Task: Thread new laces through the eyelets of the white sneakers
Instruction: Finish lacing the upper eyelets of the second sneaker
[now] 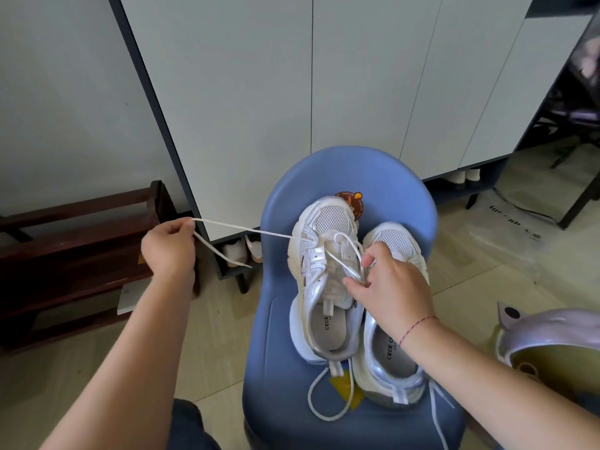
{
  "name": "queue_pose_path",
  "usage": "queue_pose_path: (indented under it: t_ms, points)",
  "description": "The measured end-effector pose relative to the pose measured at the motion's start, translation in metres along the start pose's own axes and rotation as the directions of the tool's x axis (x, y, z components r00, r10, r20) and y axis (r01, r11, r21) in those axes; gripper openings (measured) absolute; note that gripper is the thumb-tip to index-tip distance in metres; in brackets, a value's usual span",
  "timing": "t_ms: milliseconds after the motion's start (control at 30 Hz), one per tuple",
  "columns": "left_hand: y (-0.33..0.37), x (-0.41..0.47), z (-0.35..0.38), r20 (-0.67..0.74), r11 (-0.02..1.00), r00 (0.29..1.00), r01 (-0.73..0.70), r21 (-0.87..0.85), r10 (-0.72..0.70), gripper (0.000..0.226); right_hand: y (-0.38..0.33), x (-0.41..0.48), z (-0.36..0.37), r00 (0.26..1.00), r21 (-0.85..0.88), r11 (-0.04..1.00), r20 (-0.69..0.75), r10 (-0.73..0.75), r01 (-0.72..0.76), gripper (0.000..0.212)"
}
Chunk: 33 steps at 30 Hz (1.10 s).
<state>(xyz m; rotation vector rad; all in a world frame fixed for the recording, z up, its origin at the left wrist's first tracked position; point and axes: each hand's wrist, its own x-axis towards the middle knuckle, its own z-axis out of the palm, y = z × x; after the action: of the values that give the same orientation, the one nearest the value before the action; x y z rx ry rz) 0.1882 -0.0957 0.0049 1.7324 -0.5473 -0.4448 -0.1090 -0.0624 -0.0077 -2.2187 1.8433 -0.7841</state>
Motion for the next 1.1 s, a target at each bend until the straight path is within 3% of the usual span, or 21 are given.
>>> queue_pose_path:
  t_ms: [67,133,267,400,467,733,900,1033,1100]
  points:
    - [-0.001,-0.003,-0.001,0.027,0.997,0.999,-0.036,0.062,0.035,0.015,-0.001,-0.001,0.001,0.998,-0.006,0.999,-0.036,-0.047,0.047,0.034]
    - [0.000,-0.013,0.003,0.192,0.963,0.969,-0.190,0.191,0.154,0.015,-0.001,0.001,0.002,0.994,-0.013,0.997,-0.066,-0.082,0.081,0.032]
    - [0.002,-0.039,0.019,0.585,0.862,0.767,-0.460,0.212,0.265,0.031,0.000,0.003,0.002,0.996,0.068,0.995,-0.050,-0.067,0.071,0.028]
    - [-0.002,-0.067,0.042,0.706,0.827,0.621,-0.555,0.091,0.339,0.027,0.001,0.003,0.001,1.000,0.148,0.989,0.025,-0.002,-0.002,0.026]
    - [-0.007,-0.076,0.053,0.717,0.821,0.597,-0.568,0.061,0.360,0.022,0.002,0.003,0.000,0.999,0.161,0.987,0.048,0.018,-0.026,0.026]
    - [-0.009,-0.081,0.067,0.656,0.863,0.665,-0.504,0.041,0.357,0.002,-0.001,0.003,-0.002,0.995,0.183,0.981,0.078,0.056,-0.070,0.023]
    - [-0.006,-0.074,0.065,0.650,0.851,0.674,-0.519,0.078,0.351,0.005,-0.002,0.003,-0.002,0.992,0.230,0.968,0.099,0.081,-0.102,0.023]
    - [0.003,-0.049,0.052,0.379,0.976,0.901,-0.213,-0.033,0.210,0.009,0.001,0.003,-0.002,0.987,0.253,0.958,0.126,0.103,-0.132,0.024]
    - [0.003,-0.030,0.040,0.255,0.988,0.955,-0.143,-0.051,0.151,0.010,0.001,0.003,-0.002,0.985,0.263,0.954,0.129,0.111,-0.142,0.026]
